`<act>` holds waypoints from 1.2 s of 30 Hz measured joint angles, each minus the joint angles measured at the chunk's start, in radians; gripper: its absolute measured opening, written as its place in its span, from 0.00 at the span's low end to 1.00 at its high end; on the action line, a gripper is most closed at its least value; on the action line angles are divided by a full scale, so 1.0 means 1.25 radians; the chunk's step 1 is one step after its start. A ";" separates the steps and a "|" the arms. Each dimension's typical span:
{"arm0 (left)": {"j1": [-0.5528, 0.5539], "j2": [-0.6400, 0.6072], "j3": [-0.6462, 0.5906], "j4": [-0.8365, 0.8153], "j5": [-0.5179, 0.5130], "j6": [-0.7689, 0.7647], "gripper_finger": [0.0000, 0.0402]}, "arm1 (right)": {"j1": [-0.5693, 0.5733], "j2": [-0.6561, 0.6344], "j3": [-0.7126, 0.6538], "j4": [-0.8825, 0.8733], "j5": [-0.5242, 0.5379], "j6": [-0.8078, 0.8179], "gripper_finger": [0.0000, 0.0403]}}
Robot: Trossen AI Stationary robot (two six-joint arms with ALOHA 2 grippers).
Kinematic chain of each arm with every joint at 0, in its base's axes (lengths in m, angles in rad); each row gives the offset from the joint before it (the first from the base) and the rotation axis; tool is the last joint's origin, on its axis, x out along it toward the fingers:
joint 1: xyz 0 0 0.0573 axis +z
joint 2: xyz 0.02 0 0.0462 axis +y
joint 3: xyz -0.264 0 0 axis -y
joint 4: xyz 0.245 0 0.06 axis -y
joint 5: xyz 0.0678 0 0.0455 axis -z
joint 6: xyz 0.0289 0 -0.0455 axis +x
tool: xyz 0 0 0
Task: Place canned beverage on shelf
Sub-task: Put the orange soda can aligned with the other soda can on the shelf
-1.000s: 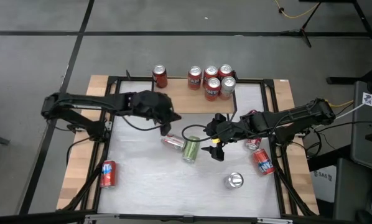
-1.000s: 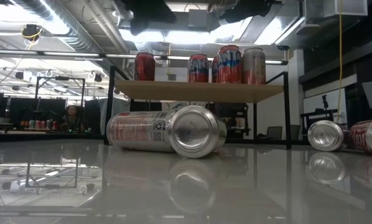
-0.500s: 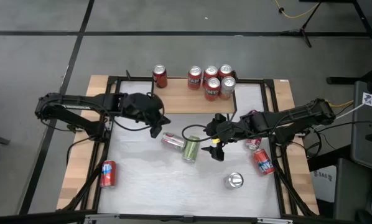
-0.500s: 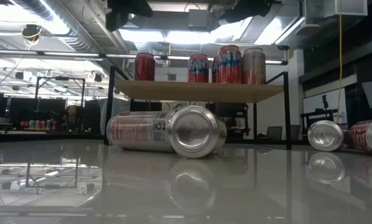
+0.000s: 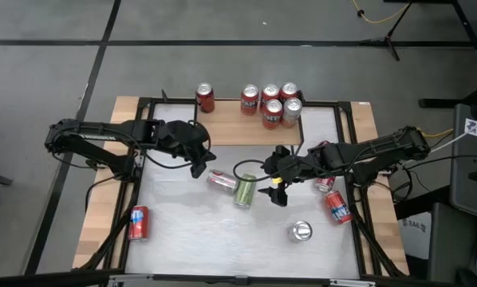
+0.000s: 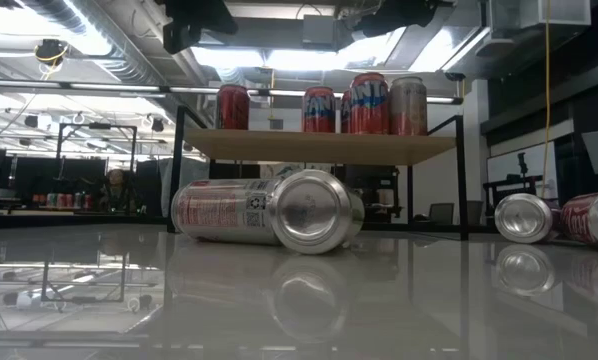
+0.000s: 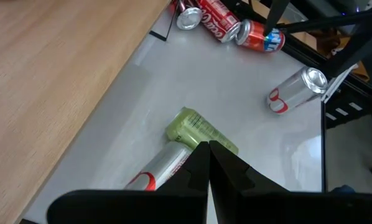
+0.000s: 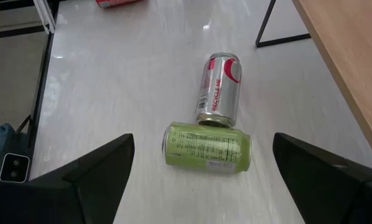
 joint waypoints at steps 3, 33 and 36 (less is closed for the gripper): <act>0.000 0.000 0.000 0.002 0.000 0.000 0.00 | 0.000 0.000 0.000 0.000 0.000 0.000 0.92; -0.001 0.000 0.000 0.009 0.008 0.045 0.33 | 0.000 0.000 0.000 0.000 0.000 0.000 0.92; -0.001 0.000 0.000 0.009 0.016 0.064 0.40 | 0.000 0.000 0.000 0.000 0.000 0.000 0.92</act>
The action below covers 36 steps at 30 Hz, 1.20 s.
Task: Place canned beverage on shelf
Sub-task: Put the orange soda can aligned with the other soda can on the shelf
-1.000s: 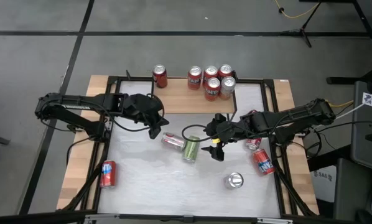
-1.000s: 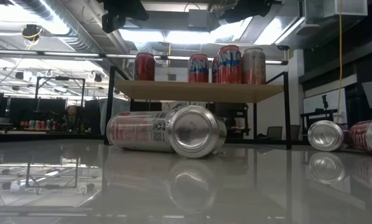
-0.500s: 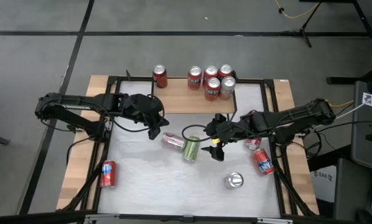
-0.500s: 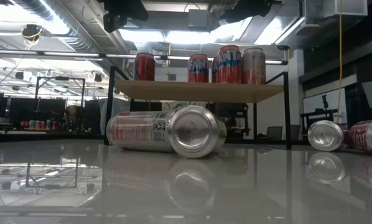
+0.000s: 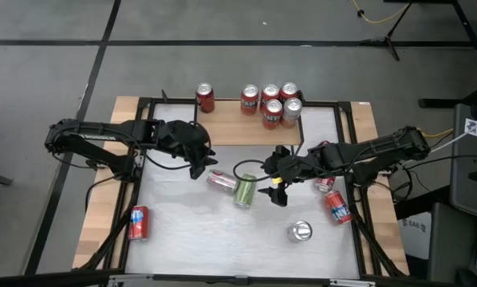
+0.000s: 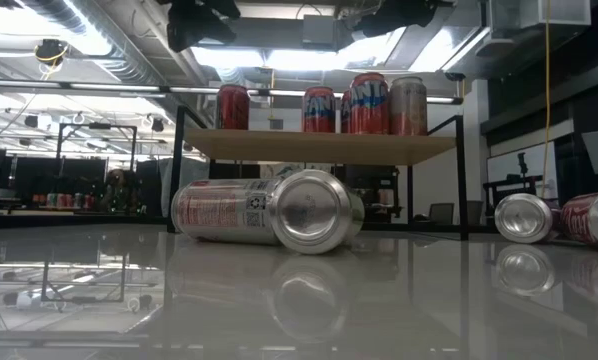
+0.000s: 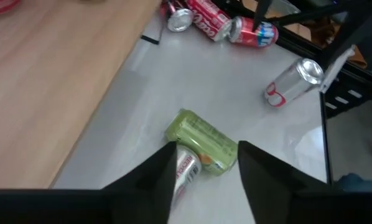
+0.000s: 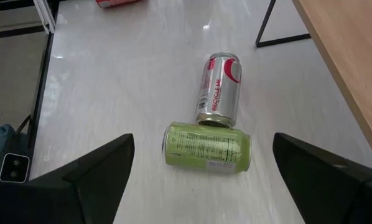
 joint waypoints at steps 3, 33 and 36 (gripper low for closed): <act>0.000 0.000 0.000 0.000 0.024 0.014 0.48 | 0.000 0.000 0.000 0.000 0.000 0.000 0.92; -0.065 -0.001 0.000 -0.343 0.299 -0.432 0.72 | 0.000 0.000 0.000 0.000 0.000 0.000 0.92; -0.135 -0.001 0.000 -0.463 0.294 -0.575 0.72 | 0.000 0.000 0.000 0.000 0.000 0.000 0.92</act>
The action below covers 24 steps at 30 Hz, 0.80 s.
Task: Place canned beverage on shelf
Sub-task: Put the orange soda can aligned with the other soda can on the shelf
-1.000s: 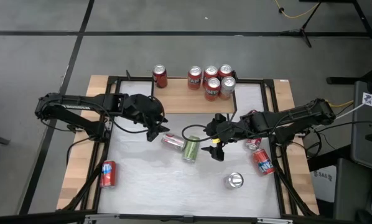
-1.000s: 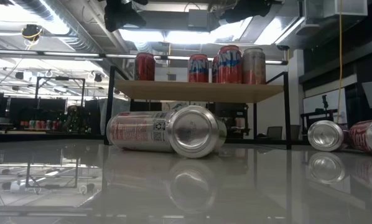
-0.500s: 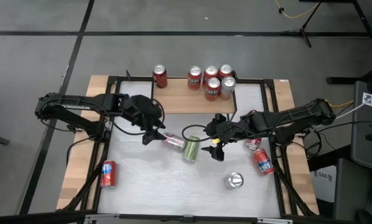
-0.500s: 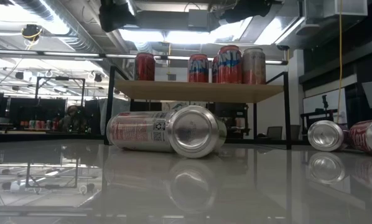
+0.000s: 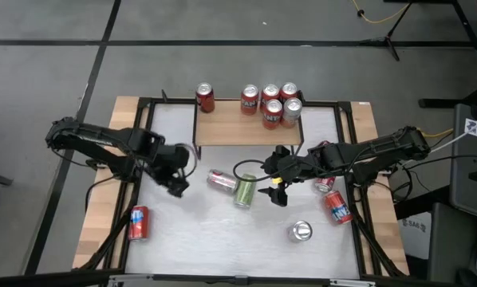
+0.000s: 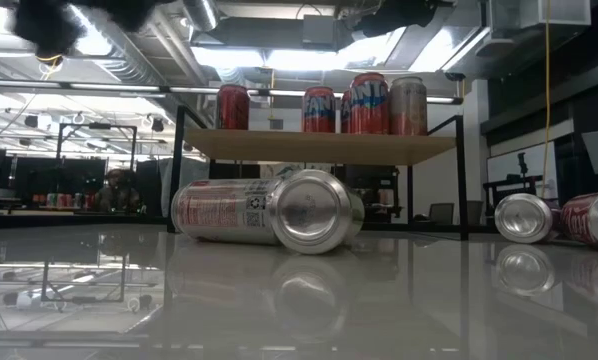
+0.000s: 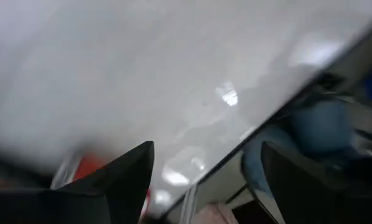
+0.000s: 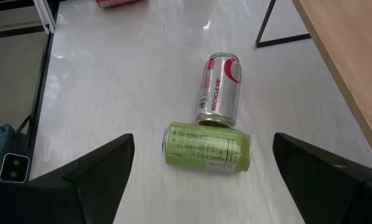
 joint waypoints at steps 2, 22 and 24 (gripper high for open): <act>-0.056 0.000 0.000 -0.050 -0.014 -0.094 0.72 | 0.000 0.000 0.000 0.000 0.000 0.000 0.92; -0.479 0.038 0.000 -0.117 -0.085 -0.690 0.71 | 0.000 0.000 0.000 0.000 0.000 0.000 0.92; -0.505 0.054 0.000 -0.116 -0.081 -0.718 0.71 | 0.000 0.000 0.000 0.000 0.000 0.000 0.92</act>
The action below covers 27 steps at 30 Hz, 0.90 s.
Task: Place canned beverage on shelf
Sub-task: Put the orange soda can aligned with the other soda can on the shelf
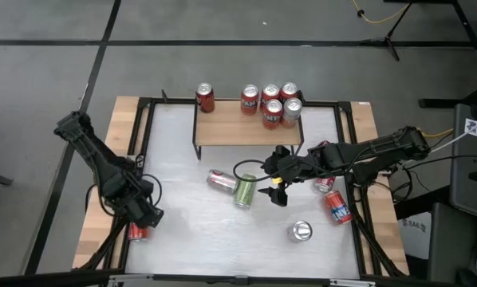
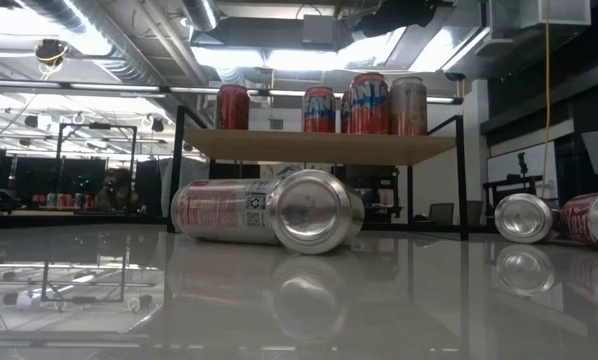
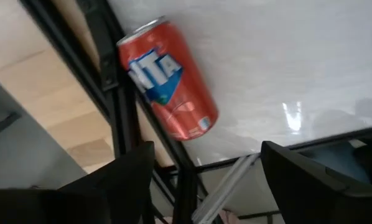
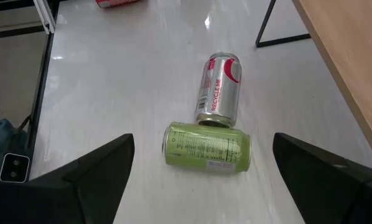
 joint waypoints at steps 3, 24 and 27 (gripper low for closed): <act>-0.031 0.031 0.000 0.000 0.000 -0.017 0.71 | 0.000 0.000 0.000 0.000 0.000 0.000 0.92; -0.083 0.279 0.000 0.056 0.007 -0.034 0.71 | 0.000 0.000 0.000 0.000 0.000 0.000 0.92; -0.084 0.298 0.000 0.063 0.009 -0.034 0.71 | 0.000 0.000 0.000 0.000 0.000 0.000 0.92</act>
